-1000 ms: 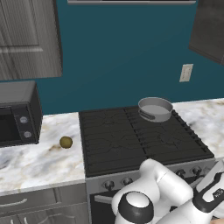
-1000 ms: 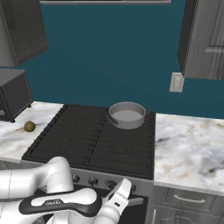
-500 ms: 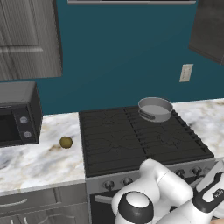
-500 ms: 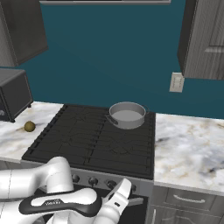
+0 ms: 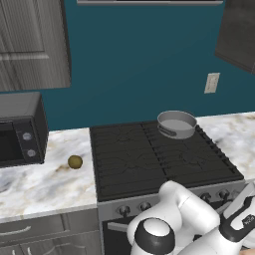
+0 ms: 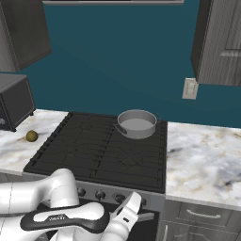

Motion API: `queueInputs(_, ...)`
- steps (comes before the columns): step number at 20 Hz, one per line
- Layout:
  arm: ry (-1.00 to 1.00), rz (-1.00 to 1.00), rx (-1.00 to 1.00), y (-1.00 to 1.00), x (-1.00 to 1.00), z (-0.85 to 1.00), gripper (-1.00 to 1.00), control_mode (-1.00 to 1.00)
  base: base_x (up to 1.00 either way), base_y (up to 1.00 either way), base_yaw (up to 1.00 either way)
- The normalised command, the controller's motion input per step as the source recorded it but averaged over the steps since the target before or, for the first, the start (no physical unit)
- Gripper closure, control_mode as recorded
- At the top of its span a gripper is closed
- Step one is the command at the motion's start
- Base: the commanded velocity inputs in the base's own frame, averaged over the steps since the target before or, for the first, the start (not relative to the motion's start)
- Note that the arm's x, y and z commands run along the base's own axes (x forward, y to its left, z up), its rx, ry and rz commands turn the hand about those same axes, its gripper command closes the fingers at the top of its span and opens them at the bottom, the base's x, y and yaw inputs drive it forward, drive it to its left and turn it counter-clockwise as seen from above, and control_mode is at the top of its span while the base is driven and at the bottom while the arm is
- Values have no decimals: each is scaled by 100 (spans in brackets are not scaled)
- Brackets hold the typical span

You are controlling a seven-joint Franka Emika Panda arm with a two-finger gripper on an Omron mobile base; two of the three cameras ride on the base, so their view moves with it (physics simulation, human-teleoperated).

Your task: Turn on the burner for the pot on the stove. Wait thirty seconds for the pot to heat up. Then add the potato to the pot.

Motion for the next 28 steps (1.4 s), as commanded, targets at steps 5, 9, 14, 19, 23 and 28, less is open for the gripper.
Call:
queueInputs(5,0,0,0,0,0,0,100,-100,0,0,0)
queueInputs(9,0,0,0,0,0,0,100,-100,0,0,0)
queueInputs(14,0,0,0,0,0,0,100,-100,0,0,0)
queueInputs(19,0,0,0,0,0,0,100,-100,0,0,0)
queueInputs(23,0,0,0,0,0,0,100,-100,0,0,0)
queueInputs(28,0,0,0,0,0,0,100,-100,0,0,0)
